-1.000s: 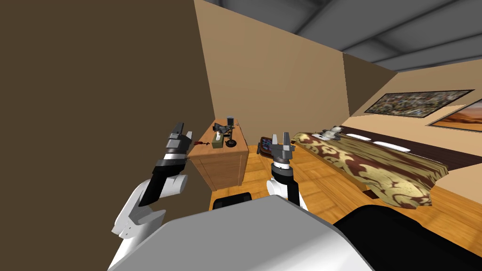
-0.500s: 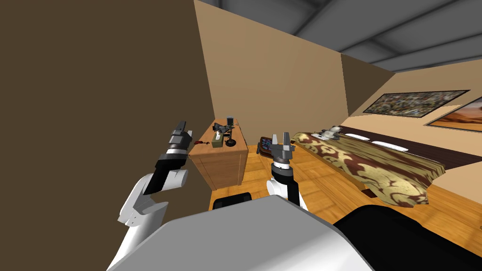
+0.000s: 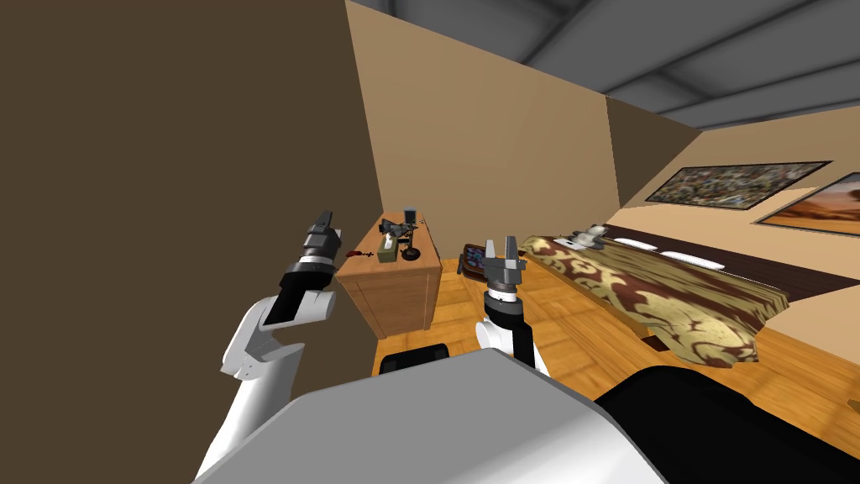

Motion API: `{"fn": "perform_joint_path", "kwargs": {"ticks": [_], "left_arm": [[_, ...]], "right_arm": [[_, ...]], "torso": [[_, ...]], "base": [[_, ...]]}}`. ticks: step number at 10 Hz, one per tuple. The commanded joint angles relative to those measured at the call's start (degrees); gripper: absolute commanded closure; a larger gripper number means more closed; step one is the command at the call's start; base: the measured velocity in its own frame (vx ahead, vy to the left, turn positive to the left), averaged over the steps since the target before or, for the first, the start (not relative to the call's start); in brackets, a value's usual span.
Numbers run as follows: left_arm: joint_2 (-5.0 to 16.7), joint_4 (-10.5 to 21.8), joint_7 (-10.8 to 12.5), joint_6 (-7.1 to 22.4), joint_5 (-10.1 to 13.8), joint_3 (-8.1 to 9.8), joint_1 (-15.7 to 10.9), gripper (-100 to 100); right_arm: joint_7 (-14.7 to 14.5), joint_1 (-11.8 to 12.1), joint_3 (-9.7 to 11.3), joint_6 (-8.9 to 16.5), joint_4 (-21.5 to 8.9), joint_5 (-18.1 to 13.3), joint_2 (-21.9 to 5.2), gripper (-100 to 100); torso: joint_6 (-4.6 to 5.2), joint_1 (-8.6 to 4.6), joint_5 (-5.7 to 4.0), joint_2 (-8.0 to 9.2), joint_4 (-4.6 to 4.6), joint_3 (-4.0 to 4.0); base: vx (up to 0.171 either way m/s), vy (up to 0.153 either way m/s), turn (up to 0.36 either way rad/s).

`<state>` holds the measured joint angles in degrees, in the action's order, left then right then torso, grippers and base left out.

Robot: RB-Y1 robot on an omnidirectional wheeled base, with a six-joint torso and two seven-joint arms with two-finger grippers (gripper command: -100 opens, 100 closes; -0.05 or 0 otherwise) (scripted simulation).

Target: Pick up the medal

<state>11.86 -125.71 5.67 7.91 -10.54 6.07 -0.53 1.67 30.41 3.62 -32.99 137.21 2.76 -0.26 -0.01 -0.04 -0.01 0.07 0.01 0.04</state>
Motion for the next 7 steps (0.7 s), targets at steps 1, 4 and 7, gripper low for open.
{"fn": "perform_joint_path", "kwargs": {"ticks": [1,4,7], "left_arm": [[0.0,0.0,0.0,2.1,-0.1,0.16,0.0,-100],[0.1,1.3,-0.2,6.7,-0.8,1.13,-3.1,-100],[0.1,2.6,-0.5,11.4,-1.5,2.10,-6.1,-100]], "right_arm": [[0.0,0.0,0.0,0.0,0.0,0.0,0.0,0],[0.0,0.0,0.0,0.0,0.0,0.0,0.0,0],[0.0,0.0,0.0,0.0,0.0,0.0,0.0,0]], "torso": [[0.00,0.00,0.00,0.00,0.00,0.00],[0.00,0.00,0.00,-0.01,0.00,-0.01],[-0.01,-0.01,0.00,-0.02,0.00,-0.01]], "base": [[-0.011,-0.004,-0.002],[-0.016,-0.009,-0.003],[-0.015,-0.010,-0.002]]}}
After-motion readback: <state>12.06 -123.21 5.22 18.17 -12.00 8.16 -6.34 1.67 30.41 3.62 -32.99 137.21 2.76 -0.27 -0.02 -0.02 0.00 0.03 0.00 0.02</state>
